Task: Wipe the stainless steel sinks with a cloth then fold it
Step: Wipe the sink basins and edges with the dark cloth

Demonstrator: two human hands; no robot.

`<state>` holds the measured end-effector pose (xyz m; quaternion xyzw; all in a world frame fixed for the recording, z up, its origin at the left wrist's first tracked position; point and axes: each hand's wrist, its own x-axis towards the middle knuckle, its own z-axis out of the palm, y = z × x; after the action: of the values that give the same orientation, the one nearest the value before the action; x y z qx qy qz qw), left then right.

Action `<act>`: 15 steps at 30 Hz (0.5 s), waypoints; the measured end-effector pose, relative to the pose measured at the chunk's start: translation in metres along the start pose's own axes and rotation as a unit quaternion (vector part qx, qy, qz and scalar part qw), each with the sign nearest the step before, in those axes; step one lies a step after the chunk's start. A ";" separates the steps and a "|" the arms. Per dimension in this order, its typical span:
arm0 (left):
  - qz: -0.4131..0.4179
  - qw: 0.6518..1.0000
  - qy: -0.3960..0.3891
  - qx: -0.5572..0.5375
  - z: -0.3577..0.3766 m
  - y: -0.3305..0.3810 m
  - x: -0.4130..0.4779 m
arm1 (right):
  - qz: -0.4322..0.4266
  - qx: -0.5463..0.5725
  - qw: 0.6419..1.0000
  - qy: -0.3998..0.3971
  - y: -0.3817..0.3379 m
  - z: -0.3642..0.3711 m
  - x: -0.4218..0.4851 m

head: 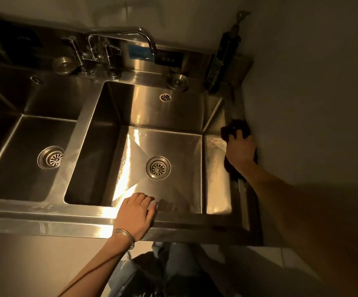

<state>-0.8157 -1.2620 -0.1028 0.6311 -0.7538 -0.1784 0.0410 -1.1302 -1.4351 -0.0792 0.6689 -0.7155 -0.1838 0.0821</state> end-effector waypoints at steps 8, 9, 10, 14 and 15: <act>0.105 0.994 -0.006 0.041 -0.001 -0.012 -0.007 | 0.046 0.048 0.997 -0.035 -0.012 0.025 -0.153; 0.119 0.992 -0.005 0.048 -0.004 -0.016 -0.011 | 0.054 0.061 0.997 -0.008 -0.014 0.025 -0.171; 0.125 0.991 0.004 0.044 -0.009 -0.023 -0.014 | 0.058 0.072 0.995 0.026 -0.016 0.025 -0.189; 0.088 0.993 0.075 0.021 -0.029 -0.072 -0.029 | 0.057 0.162 0.984 0.054 -0.037 0.021 -0.252; 0.068 0.993 0.093 0.019 -0.034 -0.091 -0.033 | 0.058 0.185 0.979 0.058 -0.049 0.016 -0.259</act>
<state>-0.7145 -1.2499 -0.0946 0.5928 -0.7911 -0.1012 0.1114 -1.0667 -1.1786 -0.0792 0.6397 -0.7686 -0.0043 0.0082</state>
